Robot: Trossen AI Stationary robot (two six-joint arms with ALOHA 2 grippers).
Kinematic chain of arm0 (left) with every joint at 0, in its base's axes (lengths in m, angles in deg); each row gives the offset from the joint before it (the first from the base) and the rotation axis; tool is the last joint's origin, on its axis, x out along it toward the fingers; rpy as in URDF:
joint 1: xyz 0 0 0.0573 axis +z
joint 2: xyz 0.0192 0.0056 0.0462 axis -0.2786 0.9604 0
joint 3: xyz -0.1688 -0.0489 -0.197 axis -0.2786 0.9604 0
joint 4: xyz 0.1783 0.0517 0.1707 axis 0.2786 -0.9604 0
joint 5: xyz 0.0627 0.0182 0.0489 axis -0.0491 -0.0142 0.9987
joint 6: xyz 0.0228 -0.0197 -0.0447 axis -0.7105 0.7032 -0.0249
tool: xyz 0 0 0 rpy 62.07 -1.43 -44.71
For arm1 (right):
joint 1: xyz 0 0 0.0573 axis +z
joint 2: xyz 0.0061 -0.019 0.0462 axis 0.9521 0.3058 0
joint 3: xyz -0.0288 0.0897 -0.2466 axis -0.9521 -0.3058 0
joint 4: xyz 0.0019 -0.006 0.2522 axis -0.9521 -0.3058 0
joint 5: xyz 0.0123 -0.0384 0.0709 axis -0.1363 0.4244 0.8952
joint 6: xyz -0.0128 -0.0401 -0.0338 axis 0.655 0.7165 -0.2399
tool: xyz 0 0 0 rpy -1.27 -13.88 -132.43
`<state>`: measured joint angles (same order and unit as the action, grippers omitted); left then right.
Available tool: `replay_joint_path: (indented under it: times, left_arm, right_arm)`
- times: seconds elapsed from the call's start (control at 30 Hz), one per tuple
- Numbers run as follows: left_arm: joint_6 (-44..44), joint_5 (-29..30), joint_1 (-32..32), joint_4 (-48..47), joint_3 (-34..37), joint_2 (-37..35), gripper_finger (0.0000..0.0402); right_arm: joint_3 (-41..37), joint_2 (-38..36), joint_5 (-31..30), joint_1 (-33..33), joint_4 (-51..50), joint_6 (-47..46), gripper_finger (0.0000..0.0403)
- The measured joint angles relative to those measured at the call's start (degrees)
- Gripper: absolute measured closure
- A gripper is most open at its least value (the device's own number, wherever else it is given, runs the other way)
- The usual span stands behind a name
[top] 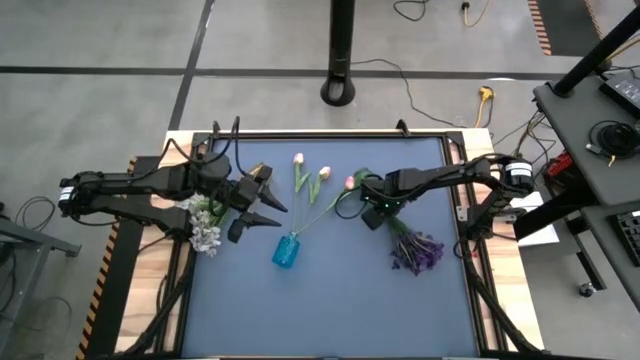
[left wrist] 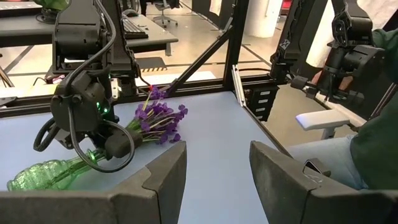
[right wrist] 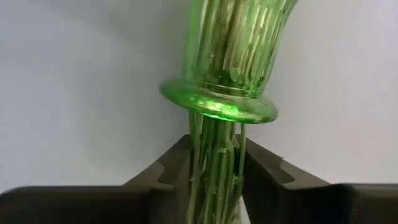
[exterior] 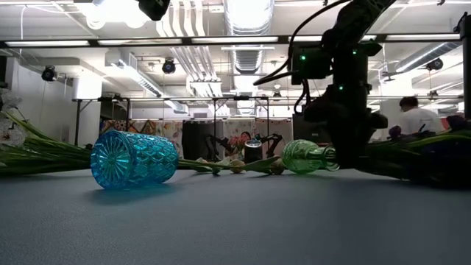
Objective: Sort flowers into vase by color
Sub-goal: Put the green vase with flowers on the table
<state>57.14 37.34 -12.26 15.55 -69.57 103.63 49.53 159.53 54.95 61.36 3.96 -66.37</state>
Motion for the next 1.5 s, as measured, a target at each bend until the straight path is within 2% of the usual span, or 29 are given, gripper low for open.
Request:
replay_joint_path:
  times: [0.37,0.57,0.8,1.0,1.17,1.3,1.33,1.4,1.5]
  left_arm:
    - [0.06,0.03,0.0,-0.14,-0.21,0.01,0.0242]
    - [8.79,-0.02,-0.47,5.85,-0.79,0.32,0.0242]
    - [9.94,-0.01,-0.49,8.66,-0.83,1.33,0.0242]
    - [10.7,1.8,-0.49,10.34,-0.83,4.37,0.0242]
    - [19.93,1.86,-0.71,14.43,-0.85,8.61,0.0242]
    - [25.88,5.11,-0.69,15.72,-1.01,13.78,0.0242]
    - [24.84,5.13,-0.65,15.31,-1.87,15.54,0.0242]
    - [17.12,5.11,-0.95,14.5,-4.92,19.46,0.0242]
    - [2.71,5.15,-1.43,4.81,-14.35,26.88,0.0242]
  right_arm:
    - [0.21,-0.45,-0.26,-0.09,-3.45,0.49,0.0171]
    - [1.47,-4.26,-0.57,-0.09,-7.16,1.39,0.013]
    - [1.59,-12.69,-0.74,-0.04,-7.23,1.72,0.011]
    - [1.59,-21.73,-1.04,0.75,-7.25,5.46,0.0112]
    - [1.59,-29.7,-2.15,3.14,-7.22,8.65,0.012]
    - [1.59,-33.44,-2.22,5.32,-6.9,8.9,0.0126]
    - [1.59,-33.95,-2.22,5.85,-6.74,8.99,0.0128]
    - [1.59,-34.59,-2.16,6.87,-6.8,9.93,0.013]
    - [1.88,-35.64,-1.92,7.69,-7.18,11.97,0.0131]
